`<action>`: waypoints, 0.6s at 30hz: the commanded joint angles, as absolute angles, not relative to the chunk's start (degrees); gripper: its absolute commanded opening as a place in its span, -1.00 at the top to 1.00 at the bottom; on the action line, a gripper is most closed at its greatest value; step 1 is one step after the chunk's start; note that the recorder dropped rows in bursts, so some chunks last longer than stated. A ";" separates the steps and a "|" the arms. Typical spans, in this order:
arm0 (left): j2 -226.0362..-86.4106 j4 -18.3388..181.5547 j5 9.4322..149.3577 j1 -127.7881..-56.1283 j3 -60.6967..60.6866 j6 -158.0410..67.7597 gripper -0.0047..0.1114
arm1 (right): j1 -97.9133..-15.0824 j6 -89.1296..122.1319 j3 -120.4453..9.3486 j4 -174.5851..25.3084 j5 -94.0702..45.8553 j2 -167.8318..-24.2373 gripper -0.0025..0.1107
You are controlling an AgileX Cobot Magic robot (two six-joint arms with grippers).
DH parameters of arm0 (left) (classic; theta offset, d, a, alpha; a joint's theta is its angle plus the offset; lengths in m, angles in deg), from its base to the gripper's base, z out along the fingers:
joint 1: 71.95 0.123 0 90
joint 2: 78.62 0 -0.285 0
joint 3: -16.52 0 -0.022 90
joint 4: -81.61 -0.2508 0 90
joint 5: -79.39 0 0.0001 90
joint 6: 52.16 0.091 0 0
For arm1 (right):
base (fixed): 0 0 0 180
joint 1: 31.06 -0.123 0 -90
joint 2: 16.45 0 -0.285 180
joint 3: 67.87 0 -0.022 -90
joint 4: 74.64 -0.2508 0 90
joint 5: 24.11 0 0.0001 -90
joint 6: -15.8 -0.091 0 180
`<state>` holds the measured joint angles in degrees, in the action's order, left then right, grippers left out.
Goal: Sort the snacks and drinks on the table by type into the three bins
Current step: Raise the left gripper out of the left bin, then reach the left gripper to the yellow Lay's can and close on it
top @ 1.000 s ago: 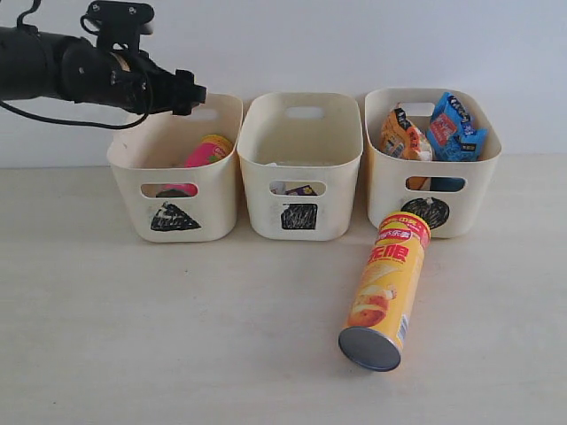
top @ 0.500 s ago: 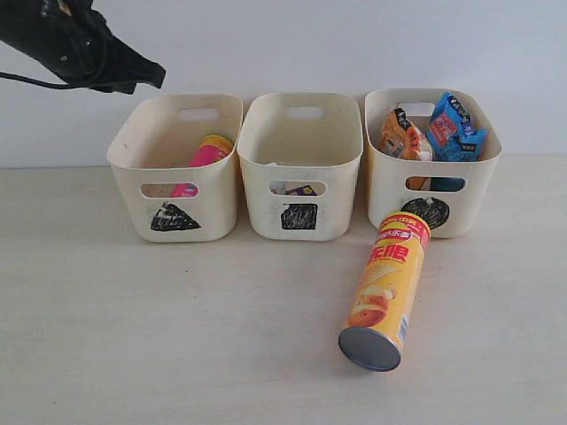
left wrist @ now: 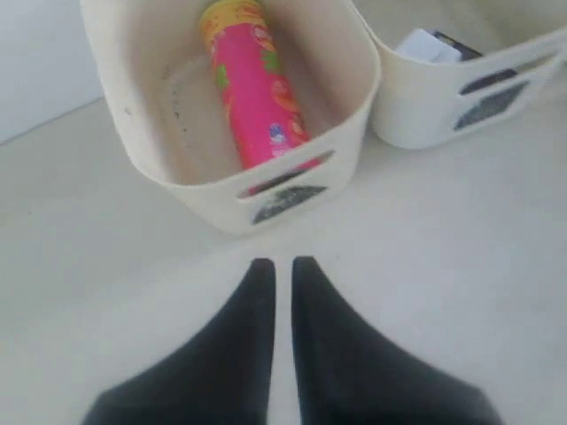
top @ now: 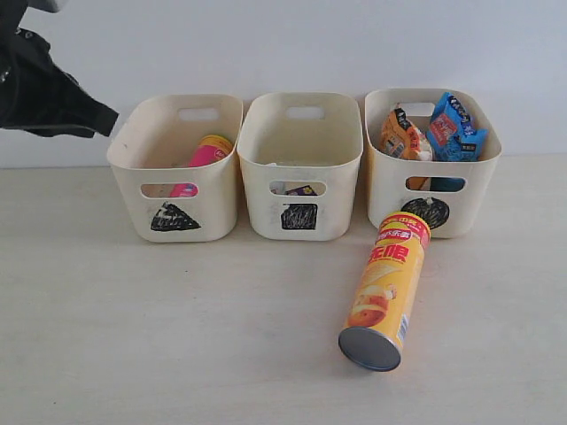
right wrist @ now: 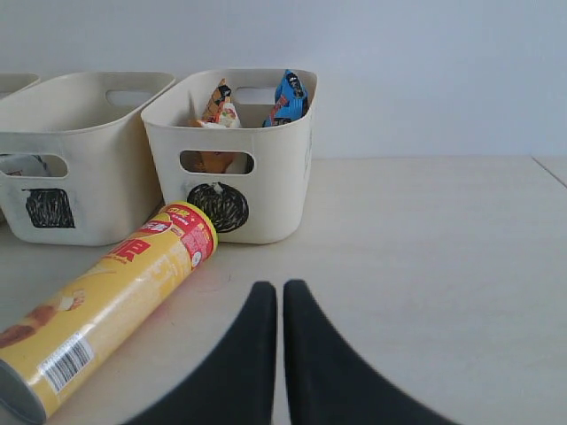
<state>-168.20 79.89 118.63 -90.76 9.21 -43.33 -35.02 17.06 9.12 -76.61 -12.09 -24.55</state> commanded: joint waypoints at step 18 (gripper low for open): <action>-171.08 87.17 127.20 -110.70 8.73 -42.24 0.85 | -35.03 17.19 9.35 -76.72 -12.65 -24.24 0.96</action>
<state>-169.11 86.52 128.49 -108.37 8.86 -41.14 -35.02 17.06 9.12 -76.61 -12.09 -24.55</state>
